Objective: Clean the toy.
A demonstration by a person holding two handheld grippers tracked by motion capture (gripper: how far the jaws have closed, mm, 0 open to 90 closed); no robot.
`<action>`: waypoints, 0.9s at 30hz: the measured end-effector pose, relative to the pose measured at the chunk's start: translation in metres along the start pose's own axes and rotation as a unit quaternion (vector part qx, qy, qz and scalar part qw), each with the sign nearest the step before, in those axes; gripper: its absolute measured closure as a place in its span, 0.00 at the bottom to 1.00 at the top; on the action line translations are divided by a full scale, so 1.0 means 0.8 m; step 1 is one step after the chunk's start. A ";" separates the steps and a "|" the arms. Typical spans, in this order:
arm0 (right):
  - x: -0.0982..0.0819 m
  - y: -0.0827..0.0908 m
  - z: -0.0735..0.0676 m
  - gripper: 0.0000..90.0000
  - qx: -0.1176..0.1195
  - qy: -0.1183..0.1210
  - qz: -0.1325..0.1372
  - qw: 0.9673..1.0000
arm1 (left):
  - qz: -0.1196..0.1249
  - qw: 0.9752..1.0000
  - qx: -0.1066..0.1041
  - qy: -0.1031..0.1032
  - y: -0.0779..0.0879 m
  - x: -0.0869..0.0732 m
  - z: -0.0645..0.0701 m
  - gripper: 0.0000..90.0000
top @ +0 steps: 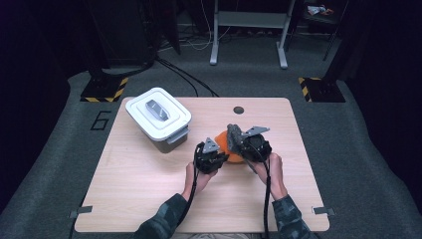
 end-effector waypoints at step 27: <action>-0.055 -0.037 0.079 0.82 -0.017 -0.099 -0.061 0.993 | 0.005 1.000 -0.001 0.019 0.002 -0.011 -0.008 0.92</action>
Point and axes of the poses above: each handheld gripper's, and its own axes: y roughly backward along the jaws, x roughly out of its top, z roughly to its right, the point moved 6 cm from there along -y, roughly forward along the jaws, and after that the axes turned 2 degrees about -x, right-handed, at the moved point
